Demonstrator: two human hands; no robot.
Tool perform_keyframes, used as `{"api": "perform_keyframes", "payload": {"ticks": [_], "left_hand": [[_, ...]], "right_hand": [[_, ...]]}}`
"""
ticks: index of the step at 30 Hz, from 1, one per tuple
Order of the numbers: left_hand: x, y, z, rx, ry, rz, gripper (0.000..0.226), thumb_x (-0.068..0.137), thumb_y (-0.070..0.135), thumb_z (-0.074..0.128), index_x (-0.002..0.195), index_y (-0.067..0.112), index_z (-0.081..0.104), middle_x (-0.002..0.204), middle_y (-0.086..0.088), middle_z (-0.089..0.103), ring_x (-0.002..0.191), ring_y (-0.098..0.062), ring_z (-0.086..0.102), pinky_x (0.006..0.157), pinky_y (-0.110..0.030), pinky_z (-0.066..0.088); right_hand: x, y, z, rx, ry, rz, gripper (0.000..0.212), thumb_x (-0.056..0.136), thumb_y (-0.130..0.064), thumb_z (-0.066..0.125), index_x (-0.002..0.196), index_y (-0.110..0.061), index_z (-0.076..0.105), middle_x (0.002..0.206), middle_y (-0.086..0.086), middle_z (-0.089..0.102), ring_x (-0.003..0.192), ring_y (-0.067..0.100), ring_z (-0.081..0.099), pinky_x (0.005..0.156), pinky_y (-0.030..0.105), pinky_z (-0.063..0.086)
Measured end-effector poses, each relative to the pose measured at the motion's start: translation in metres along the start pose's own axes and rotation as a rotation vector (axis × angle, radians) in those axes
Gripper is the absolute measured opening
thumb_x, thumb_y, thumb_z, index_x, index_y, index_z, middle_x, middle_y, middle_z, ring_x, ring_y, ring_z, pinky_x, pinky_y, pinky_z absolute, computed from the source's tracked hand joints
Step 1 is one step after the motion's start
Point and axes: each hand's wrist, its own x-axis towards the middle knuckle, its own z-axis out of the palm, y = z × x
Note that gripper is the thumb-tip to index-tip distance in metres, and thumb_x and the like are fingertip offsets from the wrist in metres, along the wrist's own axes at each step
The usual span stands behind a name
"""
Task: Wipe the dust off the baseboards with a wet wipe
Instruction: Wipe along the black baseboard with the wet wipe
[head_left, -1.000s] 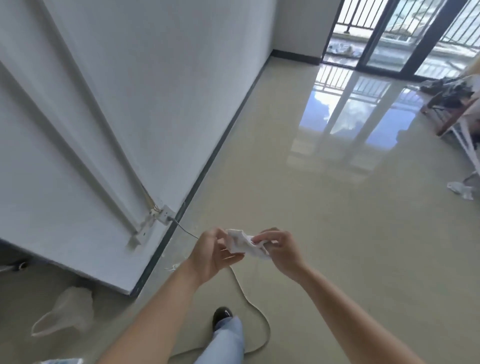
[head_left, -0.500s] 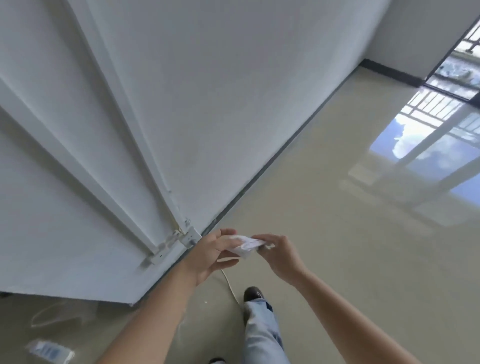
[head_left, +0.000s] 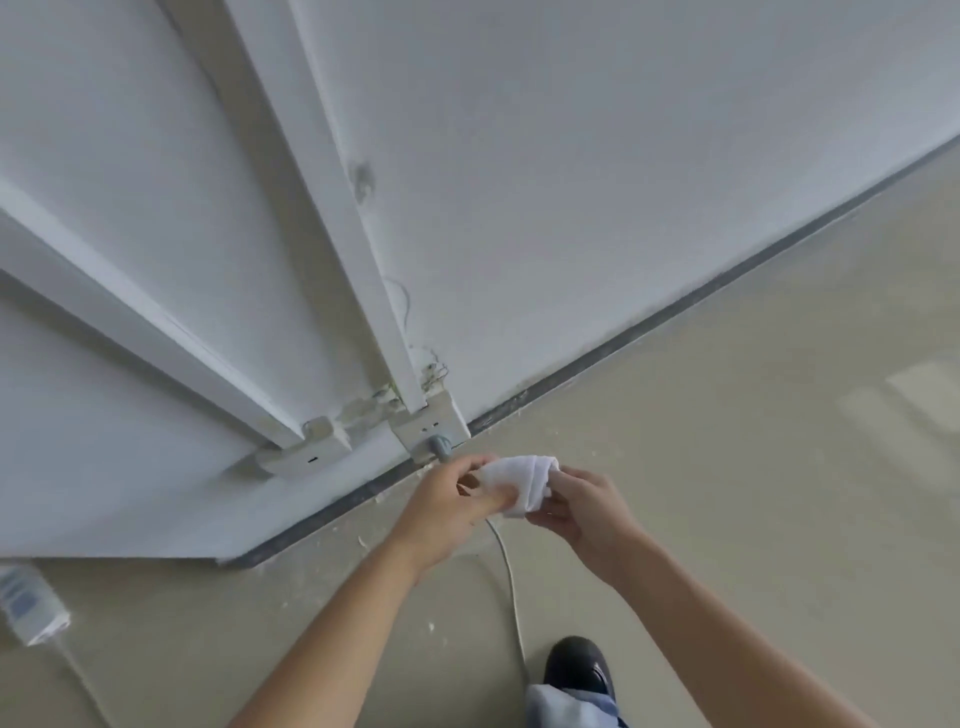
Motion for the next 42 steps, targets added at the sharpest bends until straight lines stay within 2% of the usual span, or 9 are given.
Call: {"api": "perform_keyframes", "payload": {"ticks": [10,14,19,24,27,34,37,40,42], "left_hand": [[0.148,-0.197,-0.027,0.103,0.032,0.034,0.031,0.071,0.021,0.081,0.095,0.016,0.062,0.085,-0.001,0.065,0.080,-0.014,0.062,0.079,-0.031,0.053],[0.135,-0.219,-0.039,0.054,0.054,0.072,0.029,0.069,0.011,0.082,0.091,0.014,0.063,0.086,-0.004,0.068,0.076,-0.008,0.063,0.073,-0.017,0.052],[0.105,-0.246,-0.048,-0.011,0.108,0.045,0.030,0.066,0.012,0.084,0.091,0.012,0.066,0.082,0.002,0.071,0.074,-0.004,0.064,0.069,-0.015,0.047],[0.094,-0.268,-0.064,-0.149,0.211,-0.004,0.038,0.064,0.012,0.084,0.096,0.011,0.065,0.092,-0.007,0.074,0.087,-0.020,0.070,0.081,-0.030,0.056],[0.074,-0.278,-0.078,-0.259,0.291,-0.044,0.041,0.064,0.010,0.083,0.099,0.006,0.062,0.095,-0.013,0.072,0.086,-0.021,0.069,0.080,-0.030,0.057],[0.029,-0.297,-0.133,-0.442,0.400,-0.014,0.033,0.061,0.007,0.080,0.090,0.005,0.064,0.083,-0.009,0.070,0.079,-0.020,0.064,0.082,-0.031,0.052],[0.026,-0.318,-0.161,-0.458,0.557,-0.112,0.016,0.079,-0.003,0.067,0.089,0.009,0.064,0.091,-0.009,0.068,0.087,-0.020,0.062,0.083,-0.029,0.051],[0.036,-0.348,-0.194,-0.230,0.899,-0.222,0.016,0.075,0.016,0.069,0.077,0.013,0.053,0.083,-0.008,0.050,0.086,-0.020,0.045,0.070,-0.029,0.040],[0.042,-0.359,-0.213,-0.006,0.926,-0.235,0.035,0.080,0.028,0.069,0.106,0.008,0.057,0.107,-0.005,0.054,0.103,-0.018,0.049,0.075,-0.029,0.037]], "right_hand": [[0.190,0.141,0.006,0.049,-0.277,0.088,0.025,0.076,-0.020,0.056,0.091,-0.003,0.068,0.095,0.018,0.064,0.087,0.028,0.060,0.089,0.038,0.047],[0.193,0.162,0.013,-0.084,-0.440,-0.015,0.035,0.075,-0.019,0.066,0.105,0.001,0.068,0.103,0.017,0.068,0.093,0.024,0.065,0.086,0.031,0.053],[0.170,0.180,0.023,-0.129,-0.285,-0.108,0.056,0.066,-0.007,0.081,0.111,0.005,0.050,0.089,0.017,0.069,0.081,0.025,0.070,0.074,0.027,0.056],[0.167,0.192,0.054,-0.246,-0.449,-0.079,0.012,0.083,-0.018,0.068,0.092,-0.009,0.070,0.096,0.005,0.073,0.096,0.021,0.067,0.096,0.036,0.049],[0.173,0.191,0.083,-0.282,-0.502,-0.033,0.015,0.091,-0.015,0.057,0.097,-0.005,0.067,0.099,0.007,0.070,0.098,0.018,0.064,0.100,0.036,0.048],[0.168,0.181,0.185,-0.738,-0.603,-0.170,0.031,0.092,-0.022,0.058,0.120,-0.007,0.061,0.113,0.007,0.066,0.105,0.020,0.062,0.095,0.032,0.050],[0.185,0.189,0.214,-0.863,-0.472,-0.178,0.032,0.096,-0.024,0.050,0.123,-0.006,0.054,0.105,0.004,0.057,0.082,0.013,0.053,0.067,0.021,0.043],[0.201,0.221,0.224,-0.903,-0.424,-0.002,0.034,0.097,-0.015,0.042,0.127,0.000,0.049,0.101,0.009,0.049,0.074,0.017,0.053,0.060,0.025,0.047],[0.205,0.256,0.229,-0.878,-0.445,0.100,0.030,0.095,-0.010,0.043,0.124,-0.002,0.050,0.101,0.013,0.053,0.071,0.021,0.058,0.060,0.030,0.056]]}}
